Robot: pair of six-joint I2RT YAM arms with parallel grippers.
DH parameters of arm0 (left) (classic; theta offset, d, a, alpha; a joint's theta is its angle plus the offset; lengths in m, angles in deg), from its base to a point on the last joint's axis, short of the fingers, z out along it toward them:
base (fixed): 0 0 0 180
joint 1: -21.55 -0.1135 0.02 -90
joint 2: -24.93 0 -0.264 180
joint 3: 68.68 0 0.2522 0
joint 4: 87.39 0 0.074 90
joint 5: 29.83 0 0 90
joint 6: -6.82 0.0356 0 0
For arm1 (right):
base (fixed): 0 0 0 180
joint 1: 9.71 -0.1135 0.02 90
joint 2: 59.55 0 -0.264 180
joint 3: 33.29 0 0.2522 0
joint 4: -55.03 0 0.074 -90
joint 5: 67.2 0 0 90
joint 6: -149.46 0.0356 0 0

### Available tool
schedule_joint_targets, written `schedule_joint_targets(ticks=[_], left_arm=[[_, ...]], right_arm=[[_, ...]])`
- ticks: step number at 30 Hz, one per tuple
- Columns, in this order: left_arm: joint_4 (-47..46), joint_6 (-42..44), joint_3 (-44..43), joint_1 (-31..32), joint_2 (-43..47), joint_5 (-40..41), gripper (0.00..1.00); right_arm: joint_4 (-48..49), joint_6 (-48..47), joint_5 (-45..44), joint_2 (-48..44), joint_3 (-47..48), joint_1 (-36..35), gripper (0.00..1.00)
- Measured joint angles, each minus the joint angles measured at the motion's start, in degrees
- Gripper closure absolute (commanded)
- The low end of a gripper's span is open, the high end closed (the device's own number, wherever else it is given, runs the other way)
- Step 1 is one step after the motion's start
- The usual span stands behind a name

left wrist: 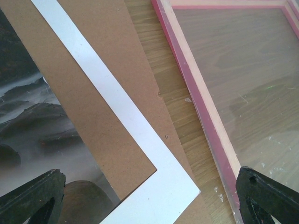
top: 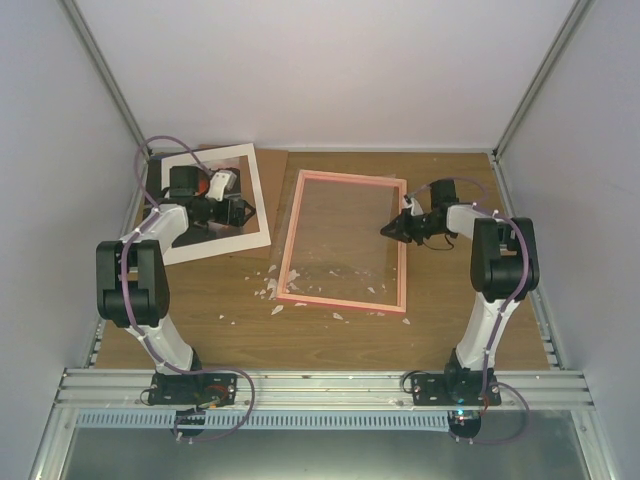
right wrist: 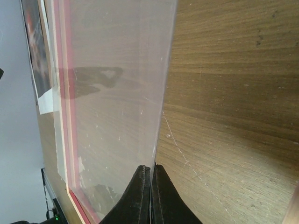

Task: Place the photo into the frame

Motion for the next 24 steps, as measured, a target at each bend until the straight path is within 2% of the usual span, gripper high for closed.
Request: schedule_joint_targets(ticks=[13,24], left_arm=[[-0.2,0.0,0.0,1.2,-0.3,1.0,0.01],[-0.2,0.0,0.0,1.6,-0.8,1.7,0.01]], right_arm=[[-8.7,-4.1,-1.9,0.3,3.7,2.4,0.99],[-11.1,-5.8,-2.4,0.7,4.2,2.8,0.99]])
